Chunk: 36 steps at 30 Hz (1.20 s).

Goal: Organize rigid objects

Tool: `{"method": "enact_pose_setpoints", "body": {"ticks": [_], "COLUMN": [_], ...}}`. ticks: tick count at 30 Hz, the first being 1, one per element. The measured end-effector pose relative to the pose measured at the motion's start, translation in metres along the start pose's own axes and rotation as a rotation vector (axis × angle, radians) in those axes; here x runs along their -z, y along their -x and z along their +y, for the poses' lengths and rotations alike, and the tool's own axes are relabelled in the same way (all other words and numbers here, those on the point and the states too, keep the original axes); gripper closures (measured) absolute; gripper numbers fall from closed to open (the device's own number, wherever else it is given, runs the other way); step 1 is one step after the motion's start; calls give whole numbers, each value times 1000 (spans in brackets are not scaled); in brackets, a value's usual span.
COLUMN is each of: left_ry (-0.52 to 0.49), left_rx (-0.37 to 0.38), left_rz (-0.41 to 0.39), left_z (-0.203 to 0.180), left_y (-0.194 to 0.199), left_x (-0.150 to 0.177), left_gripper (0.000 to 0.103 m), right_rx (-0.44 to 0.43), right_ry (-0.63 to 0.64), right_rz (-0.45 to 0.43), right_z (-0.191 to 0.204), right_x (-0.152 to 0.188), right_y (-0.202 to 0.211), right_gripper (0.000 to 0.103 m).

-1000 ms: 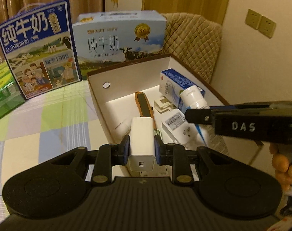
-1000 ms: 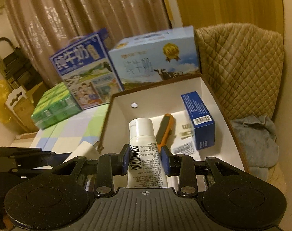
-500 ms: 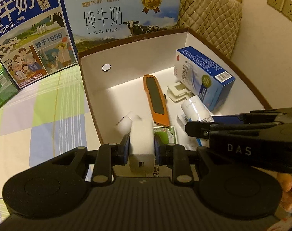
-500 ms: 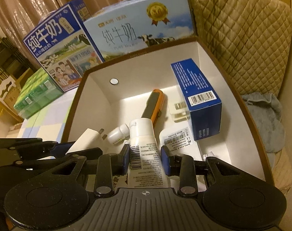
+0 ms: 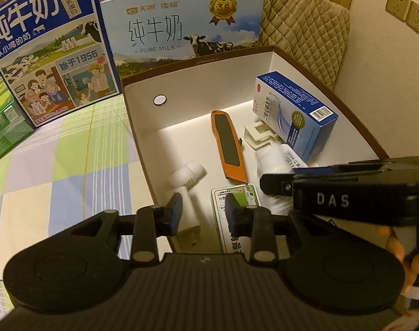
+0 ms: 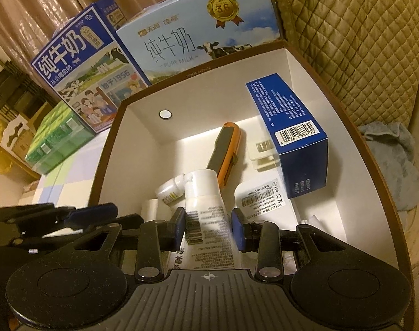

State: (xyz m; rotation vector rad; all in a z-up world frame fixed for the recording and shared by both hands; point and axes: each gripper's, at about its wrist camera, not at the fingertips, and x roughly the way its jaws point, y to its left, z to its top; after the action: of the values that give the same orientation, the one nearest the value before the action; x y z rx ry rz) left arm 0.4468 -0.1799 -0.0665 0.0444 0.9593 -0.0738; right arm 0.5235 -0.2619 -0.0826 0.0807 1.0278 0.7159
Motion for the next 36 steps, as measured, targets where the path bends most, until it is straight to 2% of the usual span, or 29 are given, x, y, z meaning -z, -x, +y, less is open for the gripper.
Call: {"method": "enact_pose_setpoints", "body": {"ticks": [3, 7, 10, 11, 12, 17, 18, 20, 25, 32, 36], "left_ry": [12, 27, 49, 56, 60, 71, 73, 76, 81, 88, 102], "left_rx": [11, 27, 50, 48, 42, 40, 39, 31, 30, 47, 38], "left_rz": [-9, -30, -50, -56, -63, -92, -99, -110, -141, -162, -146], "left_z": [1, 2, 5, 5, 6, 11, 11, 13, 18, 31, 41], "left_y": [7, 21, 36, 41, 47, 75, 80, 89, 116, 154, 174], "left_x": [3, 8, 15, 18, 22, 41, 46, 53, 74, 108, 130], "left_gripper": [68, 64, 60, 55, 50, 49, 45, 40, 36, 35, 35], "right_rx": [-5, -19, -28, -30, -33, -57, -59, -56, -28, 49, 66], "right_ry": [-4, 1, 12, 13, 12, -16, -21, -22, -12, 46, 67], "right_rz": [-15, -34, -48, -55, -63, -106, -117, -132, -146, -155, -155], "right_z": [0, 2, 4, 5, 5, 6, 6, 9, 19, 46, 64], "right_x": [-3, -4, -1, 1, 3, 17, 22, 29, 52, 90, 114], "right_y": [5, 16, 29, 34, 39, 67, 74, 85, 110, 134, 146], "right_gripper": [69, 60, 54, 52, 50, 38, 37, 34, 27, 24, 24]}}
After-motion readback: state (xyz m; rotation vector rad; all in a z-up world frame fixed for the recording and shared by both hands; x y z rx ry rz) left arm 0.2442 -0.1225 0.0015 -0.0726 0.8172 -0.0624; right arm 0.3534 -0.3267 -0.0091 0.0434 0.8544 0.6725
